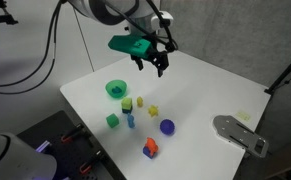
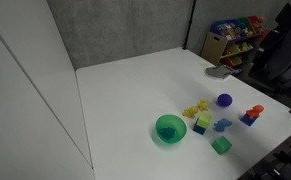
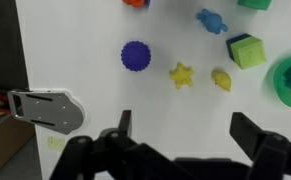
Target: Push the ball closer to the blocks
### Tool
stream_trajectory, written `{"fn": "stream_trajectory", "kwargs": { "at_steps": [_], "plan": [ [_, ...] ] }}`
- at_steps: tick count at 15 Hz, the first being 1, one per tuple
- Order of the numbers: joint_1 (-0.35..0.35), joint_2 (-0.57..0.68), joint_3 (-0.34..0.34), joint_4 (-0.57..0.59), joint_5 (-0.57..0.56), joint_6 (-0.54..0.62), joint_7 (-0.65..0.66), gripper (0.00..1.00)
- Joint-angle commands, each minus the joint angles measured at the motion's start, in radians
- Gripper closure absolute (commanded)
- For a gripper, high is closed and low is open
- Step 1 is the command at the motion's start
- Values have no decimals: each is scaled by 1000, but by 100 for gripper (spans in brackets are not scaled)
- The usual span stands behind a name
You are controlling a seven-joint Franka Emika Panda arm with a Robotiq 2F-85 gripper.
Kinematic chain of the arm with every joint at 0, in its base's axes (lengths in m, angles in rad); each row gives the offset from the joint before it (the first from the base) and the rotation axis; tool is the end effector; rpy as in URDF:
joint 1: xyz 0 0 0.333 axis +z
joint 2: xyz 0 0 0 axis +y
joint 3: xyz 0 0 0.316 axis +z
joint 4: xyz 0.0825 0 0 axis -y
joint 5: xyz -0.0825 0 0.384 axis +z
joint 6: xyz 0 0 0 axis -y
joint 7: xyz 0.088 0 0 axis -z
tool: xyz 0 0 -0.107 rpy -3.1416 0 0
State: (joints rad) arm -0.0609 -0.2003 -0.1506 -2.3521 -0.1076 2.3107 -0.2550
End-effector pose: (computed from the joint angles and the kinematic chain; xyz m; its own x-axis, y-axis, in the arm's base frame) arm 0.4768 -0.1058 0.4245 0.9841 0.1157 0.1348 0.1031 -0.9899 0.0971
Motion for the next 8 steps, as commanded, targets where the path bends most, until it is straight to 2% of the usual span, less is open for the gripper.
{"fn": "stream_trajectory", "kwargs": {
  "at_steps": [1, 8],
  "plan": [
    [-31, 111, -7, 45, 11, 70, 24, 0],
    [-111, 298, -44, 91, 5, 200, 52, 0]
  ]
}}
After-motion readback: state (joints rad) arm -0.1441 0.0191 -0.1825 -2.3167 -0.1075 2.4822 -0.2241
